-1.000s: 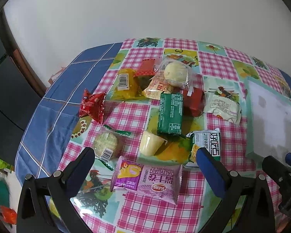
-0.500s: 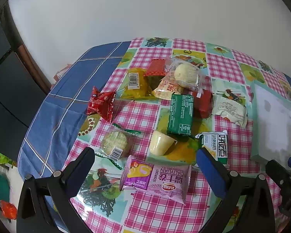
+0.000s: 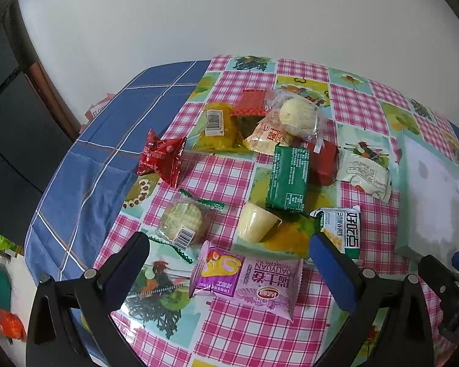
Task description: Organize snacks
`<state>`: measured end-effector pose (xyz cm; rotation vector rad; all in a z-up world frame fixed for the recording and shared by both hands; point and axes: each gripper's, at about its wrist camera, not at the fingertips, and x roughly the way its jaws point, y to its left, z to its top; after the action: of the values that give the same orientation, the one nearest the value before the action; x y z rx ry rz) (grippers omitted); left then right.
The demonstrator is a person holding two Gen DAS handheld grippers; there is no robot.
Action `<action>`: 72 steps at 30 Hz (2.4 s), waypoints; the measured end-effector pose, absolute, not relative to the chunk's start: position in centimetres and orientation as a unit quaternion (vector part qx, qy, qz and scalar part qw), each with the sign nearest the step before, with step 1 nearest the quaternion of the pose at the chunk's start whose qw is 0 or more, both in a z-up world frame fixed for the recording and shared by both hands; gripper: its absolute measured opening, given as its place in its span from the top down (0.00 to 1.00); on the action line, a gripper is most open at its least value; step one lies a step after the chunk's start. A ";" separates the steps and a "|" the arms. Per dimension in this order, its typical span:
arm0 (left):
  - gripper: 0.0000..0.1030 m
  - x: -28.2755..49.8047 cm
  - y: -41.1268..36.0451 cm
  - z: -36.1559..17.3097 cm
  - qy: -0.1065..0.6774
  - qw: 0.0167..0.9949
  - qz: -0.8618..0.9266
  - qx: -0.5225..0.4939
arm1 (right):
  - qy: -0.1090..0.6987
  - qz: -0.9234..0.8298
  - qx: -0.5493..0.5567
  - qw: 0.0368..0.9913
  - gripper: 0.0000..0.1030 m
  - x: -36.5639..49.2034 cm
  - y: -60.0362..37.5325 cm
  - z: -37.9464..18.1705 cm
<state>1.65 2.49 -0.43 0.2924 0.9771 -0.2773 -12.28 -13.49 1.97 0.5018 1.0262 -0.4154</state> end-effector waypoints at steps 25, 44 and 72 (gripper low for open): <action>0.00 1.8 2.5 -1.0 0.482 0.855 -0.139 0.131 | 0.488 -0.195 0.237 0.817 0.00 -12.1 -13.4 1.6; 0.00 3.6 3.5 -5.1 0.549 0.820 -0.134 0.092 | 0.514 -0.109 0.210 0.824 0.00 -3.1 -8.9 -0.7; 0.07 3.2 2.8 -6.9 0.576 0.792 -0.148 0.138 | 0.577 -0.106 0.185 0.788 0.39 -2.6 -8.5 -5.2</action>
<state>3.21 2.81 -6.86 0.2964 1.2380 -0.3182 -2.61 -8.53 -5.25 0.3983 1.2440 -0.2279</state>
